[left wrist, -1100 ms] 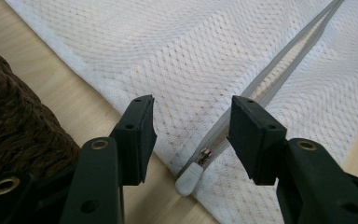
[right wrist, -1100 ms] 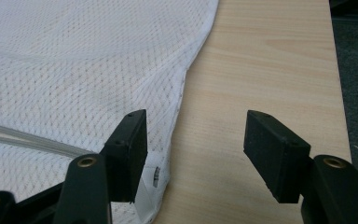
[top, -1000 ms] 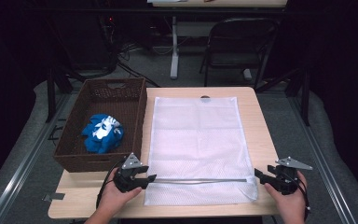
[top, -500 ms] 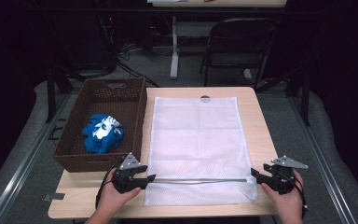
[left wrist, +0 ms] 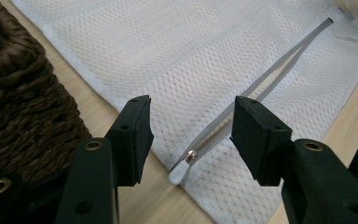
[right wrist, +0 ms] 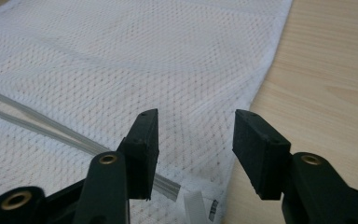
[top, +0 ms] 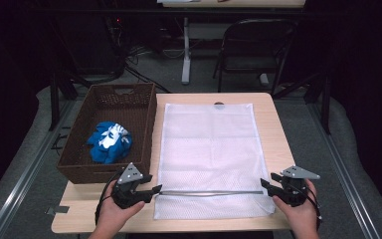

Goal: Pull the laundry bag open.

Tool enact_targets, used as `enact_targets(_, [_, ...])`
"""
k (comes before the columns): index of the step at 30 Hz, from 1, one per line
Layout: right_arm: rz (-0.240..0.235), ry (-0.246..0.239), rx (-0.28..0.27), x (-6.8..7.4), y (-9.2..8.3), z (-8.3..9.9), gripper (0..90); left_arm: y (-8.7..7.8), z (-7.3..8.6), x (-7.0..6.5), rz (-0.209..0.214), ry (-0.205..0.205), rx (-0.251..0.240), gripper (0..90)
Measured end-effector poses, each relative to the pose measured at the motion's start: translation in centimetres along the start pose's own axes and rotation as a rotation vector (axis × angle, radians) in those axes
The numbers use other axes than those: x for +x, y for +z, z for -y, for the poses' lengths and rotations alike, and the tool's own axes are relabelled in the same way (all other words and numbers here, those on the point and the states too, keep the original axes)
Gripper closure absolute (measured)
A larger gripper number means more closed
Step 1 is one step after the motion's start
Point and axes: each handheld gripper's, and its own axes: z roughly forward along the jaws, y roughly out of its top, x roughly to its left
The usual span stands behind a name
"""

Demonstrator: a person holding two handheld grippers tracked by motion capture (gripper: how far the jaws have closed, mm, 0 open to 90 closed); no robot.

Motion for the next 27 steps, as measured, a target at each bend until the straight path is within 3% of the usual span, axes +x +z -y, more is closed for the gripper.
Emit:
enact_targets(10, [-0.047, -0.018, -0.003, 0.5, 0.5, -0.2, 53.0, -2.6, -1.4, 0.7, -0.038, -0.017, -0.043, 47.3])
enact_targets(15, [-0.064, -0.028, -0.042, 0.7, 0.6, -0.5, 48.6, -3.5, -1.8, 1.7, -0.053, -0.047, -0.04, 45.2])
enact_targets(18, [-0.074, -0.028, -0.023, 0.9, 0.9, -0.7, 45.7, -4.0, -2.0, 2.3, -0.064, -0.069, -0.048, 44.0])
enact_targets(27, [-0.099, -0.098, 0.008, 1.9, 1.9, -1.1, 37.0, -5.3, -2.6, 4.1, -0.111, -0.115, -0.07, 39.7])
